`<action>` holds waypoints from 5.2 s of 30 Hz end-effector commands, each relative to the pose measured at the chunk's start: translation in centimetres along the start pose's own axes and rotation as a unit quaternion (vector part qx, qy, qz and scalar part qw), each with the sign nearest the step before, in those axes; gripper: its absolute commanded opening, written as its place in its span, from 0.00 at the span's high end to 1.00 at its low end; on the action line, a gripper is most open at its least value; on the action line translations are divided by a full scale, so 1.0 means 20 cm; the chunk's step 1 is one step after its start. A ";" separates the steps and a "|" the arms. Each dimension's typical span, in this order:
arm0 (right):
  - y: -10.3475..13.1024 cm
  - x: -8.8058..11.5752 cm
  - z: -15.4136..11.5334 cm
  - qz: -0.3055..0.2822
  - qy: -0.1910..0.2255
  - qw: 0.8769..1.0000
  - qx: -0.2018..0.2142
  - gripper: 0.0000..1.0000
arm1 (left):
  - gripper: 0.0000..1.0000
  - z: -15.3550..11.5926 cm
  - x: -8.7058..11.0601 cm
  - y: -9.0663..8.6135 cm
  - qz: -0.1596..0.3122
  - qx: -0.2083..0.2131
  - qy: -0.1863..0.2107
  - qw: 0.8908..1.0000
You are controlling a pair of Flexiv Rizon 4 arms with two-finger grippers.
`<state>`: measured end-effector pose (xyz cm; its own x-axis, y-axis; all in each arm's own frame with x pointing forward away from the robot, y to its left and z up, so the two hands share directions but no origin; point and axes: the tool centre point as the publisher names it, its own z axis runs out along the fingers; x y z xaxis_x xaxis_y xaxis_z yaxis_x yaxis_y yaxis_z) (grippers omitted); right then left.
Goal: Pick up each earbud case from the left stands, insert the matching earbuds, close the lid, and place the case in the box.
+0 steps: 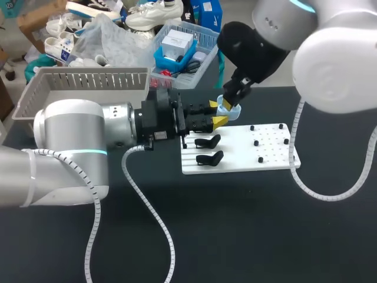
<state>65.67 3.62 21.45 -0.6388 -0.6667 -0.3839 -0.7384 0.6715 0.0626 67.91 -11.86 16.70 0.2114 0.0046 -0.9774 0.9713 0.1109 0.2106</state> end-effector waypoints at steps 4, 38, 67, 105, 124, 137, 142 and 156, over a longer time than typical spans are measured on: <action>-0.01 -0.02 0.01 0.000 0.005 1.000 0.002 1.00 | 1.00 0.00 0.00 0.00 0.000 -0.001 0.001 1.000; -0.01 -0.02 0.06 0.005 0.015 1.000 -0.003 0.96 | 1.00 0.00 0.00 0.00 0.000 -0.001 0.001 1.000; 0.00 0.00 0.05 0.009 0.014 1.000 -0.001 0.78 | 1.00 0.00 0.00 0.00 0.000 -0.001 0.001 1.000; -0.04 -0.07 -0.03 0.019 -0.003 1.000 0.015 0.75 | 1.00 0.00 0.00 0.00 0.000 -0.001 0.001 1.000; -0.25 -0.19 0.00 0.068 -0.032 0.997 0.024 0.73 | 1.00 0.00 0.00 0.00 0.000 -0.001 0.001 1.000; -0.25 -0.17 0.08 0.074 -0.021 0.997 0.014 0.67 | 1.00 0.00 0.00 0.00 0.000 -0.001 0.001 1.000; -0.25 -0.15 0.09 0.078 -0.019 0.997 0.012 0.67 | 1.00 0.00 0.00 0.00 0.000 -0.001 0.001 1.000; -0.17 -0.09 0.07 0.073 -0.022 0.997 0.009 0.68 | 1.00 0.00 0.00 0.00 0.000 -0.001 0.001 1.000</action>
<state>70.38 3.19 20.73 -0.7315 -0.5510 -0.4016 -0.6361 0.7636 0.1110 67.88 -11.87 16.71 0.2113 0.0049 -0.9774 0.9713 0.1110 0.2105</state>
